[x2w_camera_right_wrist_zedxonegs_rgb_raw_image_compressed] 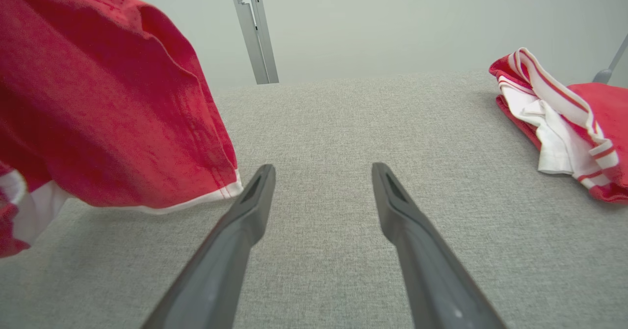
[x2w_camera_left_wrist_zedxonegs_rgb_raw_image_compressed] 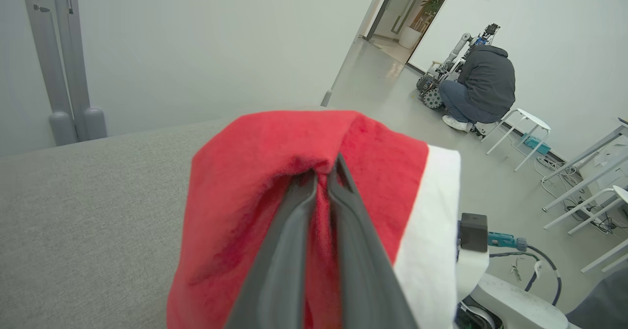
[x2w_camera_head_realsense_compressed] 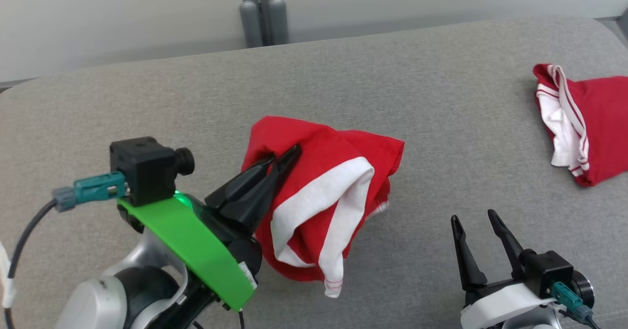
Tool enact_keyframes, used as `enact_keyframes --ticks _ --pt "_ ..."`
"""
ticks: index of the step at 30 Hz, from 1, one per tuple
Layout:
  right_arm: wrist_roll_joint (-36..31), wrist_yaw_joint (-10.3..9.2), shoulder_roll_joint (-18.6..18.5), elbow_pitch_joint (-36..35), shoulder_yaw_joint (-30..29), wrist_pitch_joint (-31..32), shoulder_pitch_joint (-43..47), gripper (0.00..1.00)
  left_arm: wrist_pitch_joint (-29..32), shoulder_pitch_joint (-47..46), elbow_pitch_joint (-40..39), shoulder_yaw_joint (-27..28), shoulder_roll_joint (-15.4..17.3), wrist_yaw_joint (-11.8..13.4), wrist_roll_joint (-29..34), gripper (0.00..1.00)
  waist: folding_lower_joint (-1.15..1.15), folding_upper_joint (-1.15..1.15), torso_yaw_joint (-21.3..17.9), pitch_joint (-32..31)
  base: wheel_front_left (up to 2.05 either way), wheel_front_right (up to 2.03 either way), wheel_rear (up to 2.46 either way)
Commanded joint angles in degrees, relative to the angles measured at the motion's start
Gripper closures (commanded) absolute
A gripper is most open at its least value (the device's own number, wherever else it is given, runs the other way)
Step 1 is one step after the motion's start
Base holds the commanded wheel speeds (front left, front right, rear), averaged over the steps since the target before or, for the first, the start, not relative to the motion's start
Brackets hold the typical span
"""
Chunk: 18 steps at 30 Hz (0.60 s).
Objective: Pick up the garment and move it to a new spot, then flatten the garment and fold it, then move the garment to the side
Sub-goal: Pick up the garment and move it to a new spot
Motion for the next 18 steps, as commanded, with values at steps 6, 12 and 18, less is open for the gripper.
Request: enact_keyframes --ticks 6,12,18 --pt "1.97 -0.02 -0.05 0.98 1.61 -0.16 -1.83 0.0 -0.69 -3.28 13.11 -3.48 -3.88 0.36 1.25 1.0 0.0 0.0 -9.39 2.39 0.0 0.0 0.0" --pt "2.94 -0.02 -0.04 1.84 2.09 -0.16 -3.1 0.0 -7.6 -7.53 37.26 -6.03 -9.6 0.18 5.76 1.0 0.0 0.0 -14.15 3.77 0.0 0.0 0.0" --pt "2.86 -0.02 -0.05 2.43 2.22 -0.16 -2.67 0.0 -20.74 -11.92 56.92 -9.3 -12.84 -0.44 10.69 0.0 0.0 0.0 -15.75 3.9 0.0 0.0 0.0"
